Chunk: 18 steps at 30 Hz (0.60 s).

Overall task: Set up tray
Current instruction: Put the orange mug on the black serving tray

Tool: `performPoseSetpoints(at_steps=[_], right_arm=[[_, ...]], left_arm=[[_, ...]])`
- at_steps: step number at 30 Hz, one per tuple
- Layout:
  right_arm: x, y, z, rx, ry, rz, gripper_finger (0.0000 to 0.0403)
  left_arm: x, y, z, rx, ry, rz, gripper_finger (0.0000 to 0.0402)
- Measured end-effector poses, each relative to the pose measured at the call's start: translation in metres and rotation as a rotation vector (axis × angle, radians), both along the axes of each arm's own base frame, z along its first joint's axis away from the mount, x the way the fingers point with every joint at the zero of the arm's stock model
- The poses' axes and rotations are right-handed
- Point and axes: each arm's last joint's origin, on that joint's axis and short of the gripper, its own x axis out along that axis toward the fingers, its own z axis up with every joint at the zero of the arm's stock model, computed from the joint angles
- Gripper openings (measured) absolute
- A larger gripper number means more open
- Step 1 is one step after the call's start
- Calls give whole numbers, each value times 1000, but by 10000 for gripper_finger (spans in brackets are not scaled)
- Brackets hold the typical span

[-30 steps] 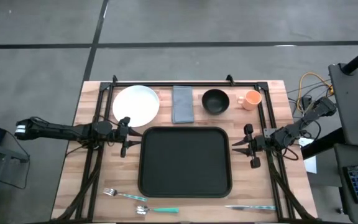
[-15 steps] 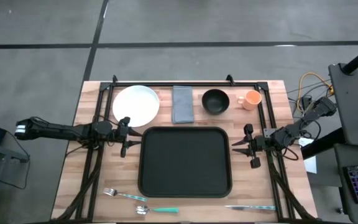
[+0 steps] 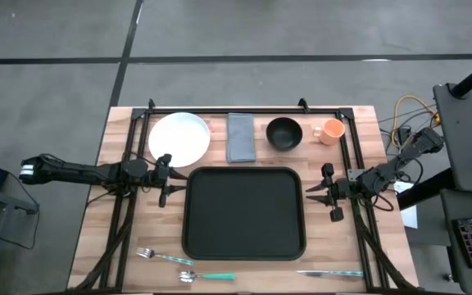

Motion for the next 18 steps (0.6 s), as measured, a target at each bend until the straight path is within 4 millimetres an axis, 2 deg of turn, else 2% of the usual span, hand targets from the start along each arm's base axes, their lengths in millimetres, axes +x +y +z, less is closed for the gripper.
performPoseSetpoints(at_steps=[18], right_arm=[[0, 0, 0, 0, 0, 0, 69]], left_arm=[[0, 0, 0, 0, 0, 0, 126]])
